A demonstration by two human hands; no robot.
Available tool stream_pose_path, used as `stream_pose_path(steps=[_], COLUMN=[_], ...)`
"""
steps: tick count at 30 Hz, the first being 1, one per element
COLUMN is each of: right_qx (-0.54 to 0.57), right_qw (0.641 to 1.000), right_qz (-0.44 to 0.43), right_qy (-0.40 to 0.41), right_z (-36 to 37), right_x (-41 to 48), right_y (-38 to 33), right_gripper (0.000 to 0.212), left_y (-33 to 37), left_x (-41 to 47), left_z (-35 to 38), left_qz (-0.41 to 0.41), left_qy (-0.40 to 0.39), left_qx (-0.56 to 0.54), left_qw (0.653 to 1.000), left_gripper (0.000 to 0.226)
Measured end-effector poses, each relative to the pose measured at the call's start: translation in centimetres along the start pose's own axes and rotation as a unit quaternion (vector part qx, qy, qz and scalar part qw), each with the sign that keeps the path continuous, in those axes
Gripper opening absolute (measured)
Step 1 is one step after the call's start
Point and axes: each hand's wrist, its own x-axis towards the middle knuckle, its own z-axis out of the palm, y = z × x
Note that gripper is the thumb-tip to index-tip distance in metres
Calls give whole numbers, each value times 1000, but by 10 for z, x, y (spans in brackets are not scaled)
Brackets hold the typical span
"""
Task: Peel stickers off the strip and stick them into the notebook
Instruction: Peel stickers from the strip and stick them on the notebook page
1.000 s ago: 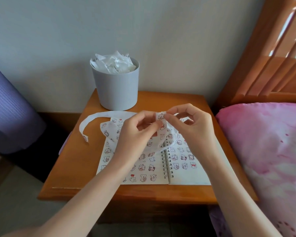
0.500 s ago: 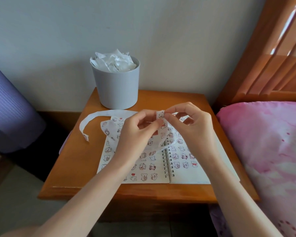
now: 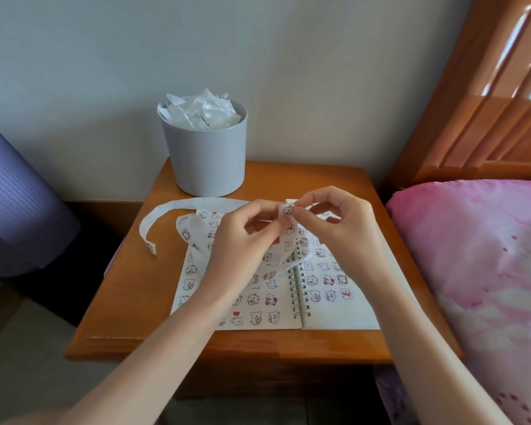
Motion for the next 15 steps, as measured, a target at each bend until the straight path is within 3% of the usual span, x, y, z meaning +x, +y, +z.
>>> stream_pose_path(steps=[7,15], right_qx=[-29,0], right_qw=[999,997], right_qz=[-3,78], right_qy=[27,16], right_z=[3,3], right_x=[-2,0], right_y=[1,-1], right_gripper=[4,7], left_y=[0,-1], left_x=[-2,-3], left_z=[4,8], left_qz=[24,57], left_qy=[15,53], left_qx=[44,90], left_qw=[999,993], left_gripper=[12,11])
